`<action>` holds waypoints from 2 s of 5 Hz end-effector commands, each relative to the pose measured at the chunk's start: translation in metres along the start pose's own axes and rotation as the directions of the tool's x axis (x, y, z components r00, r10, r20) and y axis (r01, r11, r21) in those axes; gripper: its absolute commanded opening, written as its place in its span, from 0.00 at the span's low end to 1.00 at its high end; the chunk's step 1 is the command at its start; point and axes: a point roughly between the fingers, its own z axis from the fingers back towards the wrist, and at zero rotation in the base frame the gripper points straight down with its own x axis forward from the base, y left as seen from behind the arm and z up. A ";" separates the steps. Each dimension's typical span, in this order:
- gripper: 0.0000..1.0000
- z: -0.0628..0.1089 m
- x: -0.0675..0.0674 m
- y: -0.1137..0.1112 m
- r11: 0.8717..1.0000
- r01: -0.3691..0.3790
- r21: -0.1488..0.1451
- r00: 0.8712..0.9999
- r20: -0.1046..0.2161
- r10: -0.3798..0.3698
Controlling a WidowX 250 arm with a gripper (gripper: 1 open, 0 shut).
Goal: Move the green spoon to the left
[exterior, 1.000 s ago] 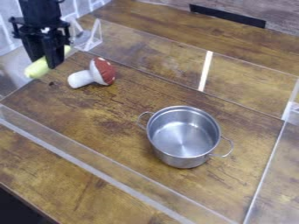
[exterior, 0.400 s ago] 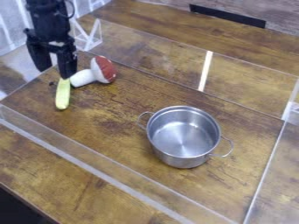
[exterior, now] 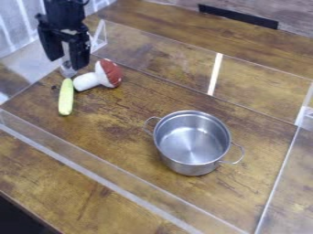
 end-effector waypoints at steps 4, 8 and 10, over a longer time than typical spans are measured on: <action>1.00 -0.001 0.000 0.012 0.997 -0.033 0.065 0.995 0.100 0.026; 1.00 -0.010 0.017 0.032 0.979 -0.191 0.064 0.978 0.096 0.185; 0.00 -0.007 0.024 0.045 0.933 -0.355 0.065 0.933 0.083 0.350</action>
